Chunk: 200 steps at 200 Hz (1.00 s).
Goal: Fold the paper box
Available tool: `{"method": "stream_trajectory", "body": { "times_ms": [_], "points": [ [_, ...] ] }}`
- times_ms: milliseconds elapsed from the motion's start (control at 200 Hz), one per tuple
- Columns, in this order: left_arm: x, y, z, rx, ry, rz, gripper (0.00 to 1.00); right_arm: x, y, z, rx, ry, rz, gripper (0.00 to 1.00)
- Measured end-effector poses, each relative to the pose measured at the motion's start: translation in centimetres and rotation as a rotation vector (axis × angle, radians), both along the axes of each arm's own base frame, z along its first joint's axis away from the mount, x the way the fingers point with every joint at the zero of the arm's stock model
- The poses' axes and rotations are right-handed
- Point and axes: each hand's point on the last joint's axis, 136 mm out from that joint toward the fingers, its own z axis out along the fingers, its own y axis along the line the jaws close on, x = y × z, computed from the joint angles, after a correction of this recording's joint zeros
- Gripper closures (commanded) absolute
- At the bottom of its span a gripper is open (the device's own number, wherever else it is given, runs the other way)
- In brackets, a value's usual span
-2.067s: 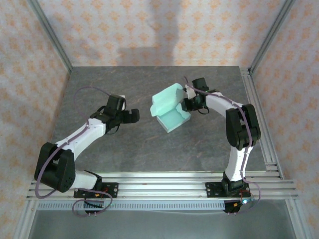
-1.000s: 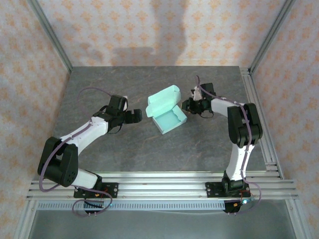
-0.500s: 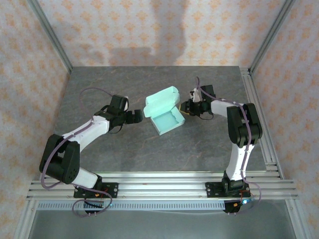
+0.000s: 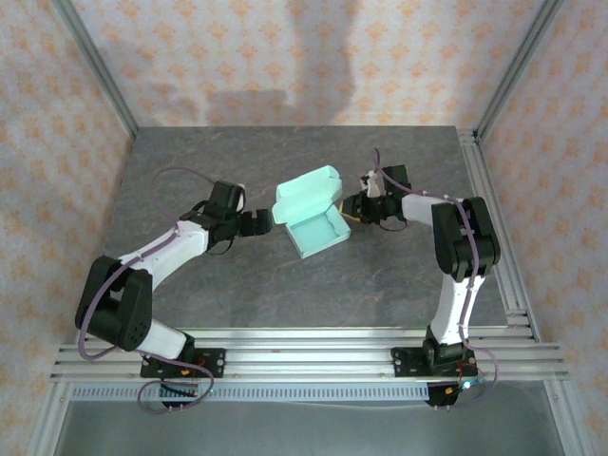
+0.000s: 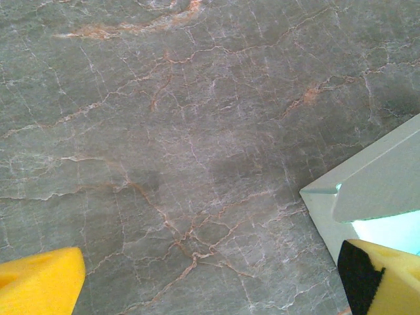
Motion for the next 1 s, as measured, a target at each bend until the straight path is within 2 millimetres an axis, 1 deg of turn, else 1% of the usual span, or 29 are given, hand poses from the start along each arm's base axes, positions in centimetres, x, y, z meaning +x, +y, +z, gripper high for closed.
{"method": "stream_trajectory", "body": {
  "times_ms": [140,400,666,811,1001],
  "points": [
    [0.0,-0.1,-0.1,-0.003,0.005,-0.003,0.0,-0.1,0.0,-0.1,-0.004,-0.002,0.005,0.73],
    [-0.1,-0.3,-0.5,-0.008,0.018,-0.01,0.0,-0.6,0.0,-0.3,-0.03,-0.015,0.035,0.73],
    [-0.1,-0.3,-0.7,-0.007,0.022,-0.01,0.0,-1.4,0.7,-0.2,-0.155,-0.059,0.09,0.73],
    [-0.1,-0.3,-0.7,-0.007,0.022,-0.01,0.0,-1.3,0.6,-0.1,-0.228,-0.081,0.092,0.74],
    [-0.1,-0.3,-0.7,-0.008,0.022,-0.01,0.0,-1.5,1.0,0.1,-0.32,-0.115,0.102,0.75]
  ]
}}
